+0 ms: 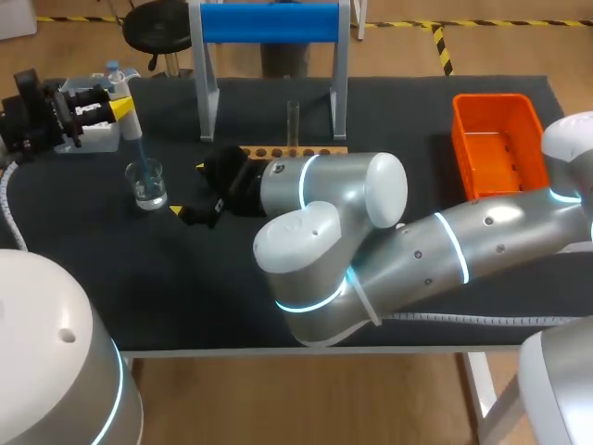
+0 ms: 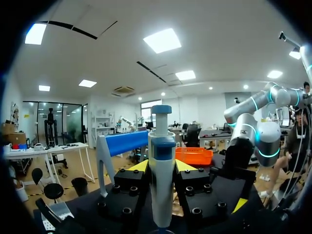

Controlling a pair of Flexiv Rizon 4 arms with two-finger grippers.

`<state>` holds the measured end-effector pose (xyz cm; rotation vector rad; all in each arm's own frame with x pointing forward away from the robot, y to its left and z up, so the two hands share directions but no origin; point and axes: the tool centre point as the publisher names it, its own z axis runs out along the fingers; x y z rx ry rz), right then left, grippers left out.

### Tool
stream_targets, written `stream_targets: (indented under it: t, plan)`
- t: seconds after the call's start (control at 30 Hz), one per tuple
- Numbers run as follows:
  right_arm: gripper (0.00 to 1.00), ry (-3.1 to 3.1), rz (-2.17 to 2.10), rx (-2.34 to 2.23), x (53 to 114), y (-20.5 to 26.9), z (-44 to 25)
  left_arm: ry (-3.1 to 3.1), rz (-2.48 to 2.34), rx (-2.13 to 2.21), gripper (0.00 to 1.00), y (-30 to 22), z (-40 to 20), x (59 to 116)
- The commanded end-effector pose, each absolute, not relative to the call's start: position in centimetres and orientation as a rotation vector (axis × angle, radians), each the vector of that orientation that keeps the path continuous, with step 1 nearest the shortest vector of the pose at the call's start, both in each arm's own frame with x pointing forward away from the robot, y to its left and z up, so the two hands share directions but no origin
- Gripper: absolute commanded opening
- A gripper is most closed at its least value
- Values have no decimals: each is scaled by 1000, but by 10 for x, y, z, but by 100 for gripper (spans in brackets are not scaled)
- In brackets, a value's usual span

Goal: Invert the test tube, pick up the pipette, mount the tip to pipette, aspirate from beaker and dispense into the tube, eject the tip, return the pipette, and cap with the stopper.

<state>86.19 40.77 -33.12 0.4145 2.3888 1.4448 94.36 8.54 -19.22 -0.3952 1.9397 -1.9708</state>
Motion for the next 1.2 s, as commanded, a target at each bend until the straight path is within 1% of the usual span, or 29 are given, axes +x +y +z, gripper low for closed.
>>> stream_targets:
  t: [0.03, 0.83, 1.2]
  plan:
    - [100, 2390, 1446, 414, 862, 407, -331, 1946, -1968, -399, 0, 86, -192, 945]
    - [100, 2390, 1446, 414, 862, 407, -331, 1955, -1966, -406, 0, 86, -193, 945]
    - [100, 2471, 1466, 294, 855, 392, -304, 1955, -1966, -406, 0, 86, -193, 945]
